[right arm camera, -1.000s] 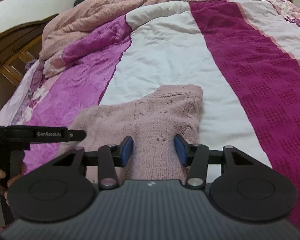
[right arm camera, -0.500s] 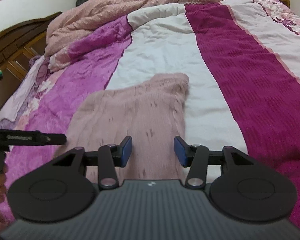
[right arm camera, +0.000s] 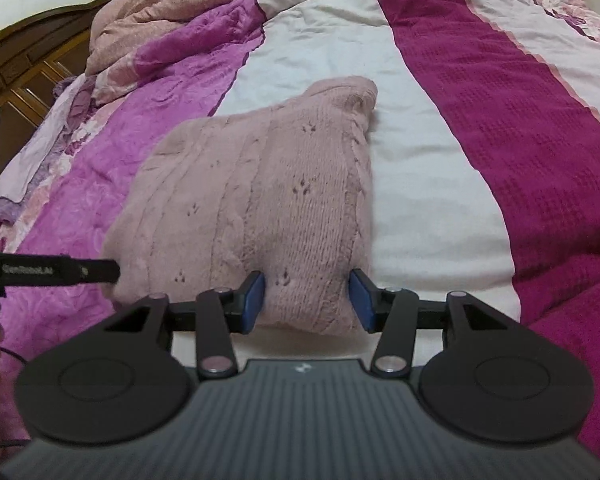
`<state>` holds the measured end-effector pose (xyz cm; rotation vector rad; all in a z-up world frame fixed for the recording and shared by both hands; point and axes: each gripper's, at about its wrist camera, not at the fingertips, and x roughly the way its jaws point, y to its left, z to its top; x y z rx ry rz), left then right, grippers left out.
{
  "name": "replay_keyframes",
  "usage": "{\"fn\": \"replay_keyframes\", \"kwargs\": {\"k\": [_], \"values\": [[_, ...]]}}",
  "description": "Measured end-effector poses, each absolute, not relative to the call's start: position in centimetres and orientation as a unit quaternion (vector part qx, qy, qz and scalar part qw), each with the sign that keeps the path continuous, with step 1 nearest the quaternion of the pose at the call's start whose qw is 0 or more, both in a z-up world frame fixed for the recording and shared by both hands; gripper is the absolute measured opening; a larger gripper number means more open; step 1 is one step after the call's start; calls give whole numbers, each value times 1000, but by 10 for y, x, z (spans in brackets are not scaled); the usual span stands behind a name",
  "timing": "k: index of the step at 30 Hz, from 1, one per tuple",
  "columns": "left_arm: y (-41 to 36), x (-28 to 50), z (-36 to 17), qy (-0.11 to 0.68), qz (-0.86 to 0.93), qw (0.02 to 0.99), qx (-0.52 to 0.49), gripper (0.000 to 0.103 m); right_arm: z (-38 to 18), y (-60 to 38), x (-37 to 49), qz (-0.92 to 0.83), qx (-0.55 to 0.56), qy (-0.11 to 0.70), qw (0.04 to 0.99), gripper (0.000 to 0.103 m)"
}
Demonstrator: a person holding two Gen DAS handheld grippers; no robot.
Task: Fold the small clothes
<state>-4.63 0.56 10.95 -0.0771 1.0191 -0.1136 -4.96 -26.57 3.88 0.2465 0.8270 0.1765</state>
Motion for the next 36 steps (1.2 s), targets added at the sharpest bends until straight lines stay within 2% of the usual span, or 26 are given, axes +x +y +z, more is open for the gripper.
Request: {"fn": "replay_keyframes", "kwargs": {"k": [4, 6, 10, 12, 17, 20, 36], "values": [[0, -59, 116, 488, -63, 869, -48, 70, 42, -267, -60, 82, 125, 403, 903, 52], [-4, -63, 117, 489, -65, 868, -61, 78, 44, -266, -67, 81, 123, 404, 903, 56], [-16, -76, 116, 487, -66, 868, -69, 83, 42, -259, -81, 83, 115, 412, 900, 59], [-22, -83, 114, 491, -68, 866, -68, 83, 40, -256, -87, 81, 112, 415, 899, 72], [-36, -92, 104, 498, -67, 863, -48, 87, 38, -251, -95, 78, 109, 412, 901, 75], [-41, -96, 100, 498, -56, 865, -35, 90, 39, -252, -96, 75, 109, 411, 902, 81], [-44, -97, 92, 509, -47, 859, -28, 91, 38, -255, -96, 62, 115, 410, 903, 82]]}}
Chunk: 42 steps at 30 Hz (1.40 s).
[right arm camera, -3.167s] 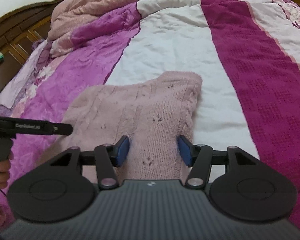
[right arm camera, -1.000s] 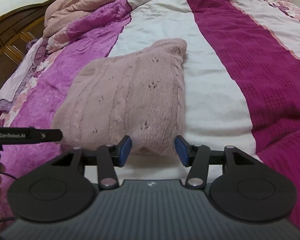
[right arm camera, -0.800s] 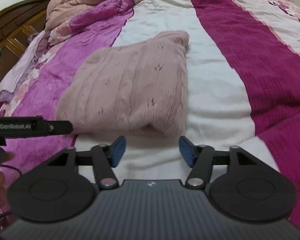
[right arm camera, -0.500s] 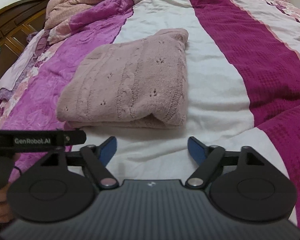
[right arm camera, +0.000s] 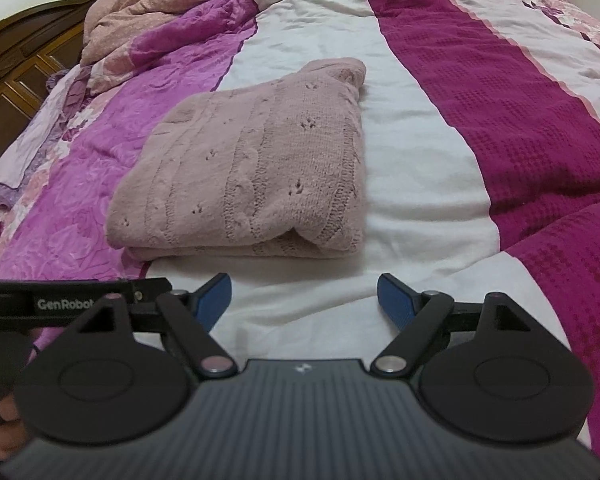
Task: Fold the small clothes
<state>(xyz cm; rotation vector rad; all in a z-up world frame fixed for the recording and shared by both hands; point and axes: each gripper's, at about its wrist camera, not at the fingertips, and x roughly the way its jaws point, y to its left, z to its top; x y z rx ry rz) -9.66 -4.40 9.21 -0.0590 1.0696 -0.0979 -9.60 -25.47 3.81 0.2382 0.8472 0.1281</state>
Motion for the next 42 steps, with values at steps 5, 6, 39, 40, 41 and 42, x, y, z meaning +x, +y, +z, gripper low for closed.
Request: {"fn": "replay_keyframes", "kwargs": {"k": [5, 6, 39, 40, 41, 42], "values": [[-46, -95, 91, 512, -46, 857, -26, 91, 37, -254, -95, 60, 118, 412, 901, 82], [-46, -95, 91, 512, -47, 857, -26, 91, 37, -255, -95, 59, 118, 413, 901, 82], [-46, -98, 88, 512, -49, 857, -19, 91, 38, -254, -96, 61, 119, 414, 900, 82], [-46, -98, 87, 512, -49, 857, -19, 91, 38, -254, -96, 61, 119, 414, 900, 82], [-46, -99, 87, 512, -49, 857, -19, 91, 38, -254, -96, 61, 119, 414, 900, 82], [-46, -99, 87, 513, -49, 857, -19, 91, 38, -254, -96, 61, 119, 414, 900, 82]]}}
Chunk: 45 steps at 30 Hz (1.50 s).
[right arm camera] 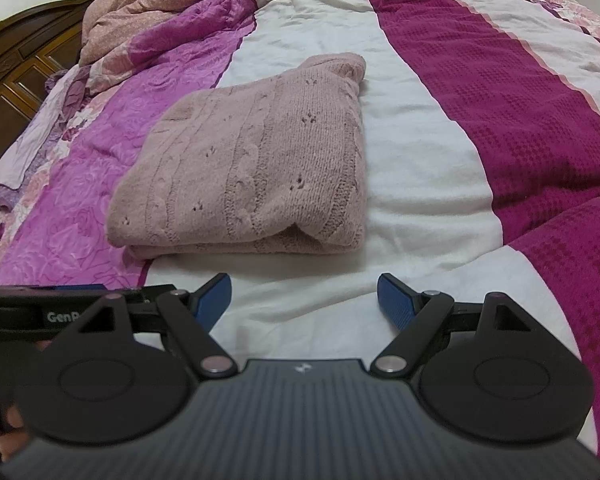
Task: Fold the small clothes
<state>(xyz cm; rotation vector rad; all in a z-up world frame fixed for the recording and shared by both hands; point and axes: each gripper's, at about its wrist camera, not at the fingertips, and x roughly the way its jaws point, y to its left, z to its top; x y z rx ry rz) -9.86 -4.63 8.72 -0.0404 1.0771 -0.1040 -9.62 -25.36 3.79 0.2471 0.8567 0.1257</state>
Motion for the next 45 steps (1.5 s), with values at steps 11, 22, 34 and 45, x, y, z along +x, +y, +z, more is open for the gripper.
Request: {"fn": "replay_keyframes", "kwargs": {"k": [11, 22, 34, 45], "values": [[-47, -100, 88, 513, -50, 857, -20, 91, 38, -253, -96, 61, 119, 414, 900, 82], [-47, -101, 87, 512, -51, 857, -20, 91, 38, -253, -96, 61, 119, 415, 900, 82], [-47, -101, 87, 513, -51, 857, -20, 91, 38, -253, -96, 61, 120, 415, 900, 82], [-49, -102, 86, 513, -52, 857, -19, 91, 38, -253, -96, 61, 120, 415, 900, 82]]}}
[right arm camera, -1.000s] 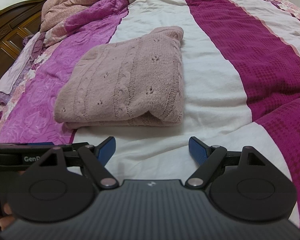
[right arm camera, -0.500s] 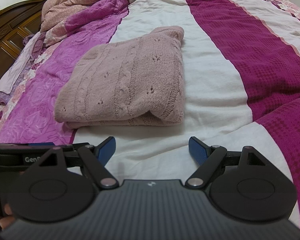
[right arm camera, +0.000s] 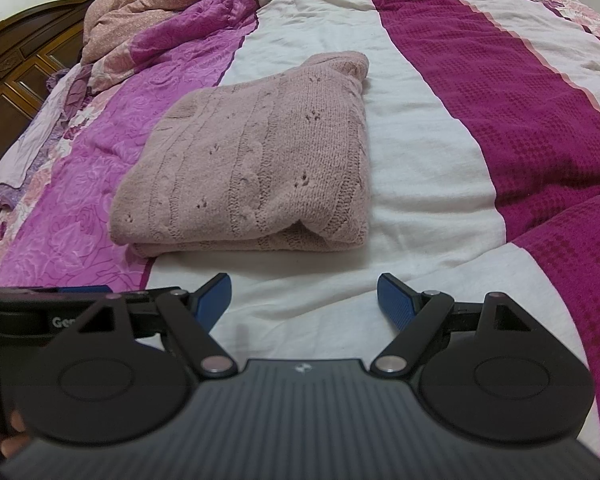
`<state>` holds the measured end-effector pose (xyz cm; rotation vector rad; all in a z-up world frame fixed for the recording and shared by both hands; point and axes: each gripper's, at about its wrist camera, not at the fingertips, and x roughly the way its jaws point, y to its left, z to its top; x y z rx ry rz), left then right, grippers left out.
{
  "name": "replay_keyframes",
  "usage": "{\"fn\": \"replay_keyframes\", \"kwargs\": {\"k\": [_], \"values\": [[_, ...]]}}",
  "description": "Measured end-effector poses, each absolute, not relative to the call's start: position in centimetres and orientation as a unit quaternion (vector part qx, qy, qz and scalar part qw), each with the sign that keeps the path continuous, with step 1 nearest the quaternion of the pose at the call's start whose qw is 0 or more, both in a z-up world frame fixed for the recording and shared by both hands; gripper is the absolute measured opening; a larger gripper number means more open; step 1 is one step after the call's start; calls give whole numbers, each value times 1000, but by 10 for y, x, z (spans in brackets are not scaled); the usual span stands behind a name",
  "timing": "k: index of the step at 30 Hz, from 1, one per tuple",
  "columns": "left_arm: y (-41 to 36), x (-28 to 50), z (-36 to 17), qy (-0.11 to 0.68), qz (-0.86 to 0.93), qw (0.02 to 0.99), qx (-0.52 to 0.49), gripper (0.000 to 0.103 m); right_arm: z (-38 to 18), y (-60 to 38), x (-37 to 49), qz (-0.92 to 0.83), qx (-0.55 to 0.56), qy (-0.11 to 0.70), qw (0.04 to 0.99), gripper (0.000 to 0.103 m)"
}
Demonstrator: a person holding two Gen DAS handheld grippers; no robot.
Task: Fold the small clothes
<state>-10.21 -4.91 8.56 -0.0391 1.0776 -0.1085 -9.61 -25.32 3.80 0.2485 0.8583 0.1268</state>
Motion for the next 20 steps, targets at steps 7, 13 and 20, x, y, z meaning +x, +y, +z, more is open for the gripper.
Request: {"fn": "replay_keyframes", "kwargs": {"k": [7, 13, 20], "values": [[-49, -102, 86, 513, -52, 857, -19, 91, 38, -253, -96, 62, 120, 415, 900, 82], [-49, -102, 86, 513, -52, 857, -19, 91, 38, -253, -96, 62, 120, 415, 900, 82], [-50, -102, 86, 515, -50, 856, -17, 91, 38, -254, -96, 62, 120, 415, 900, 82]]}}
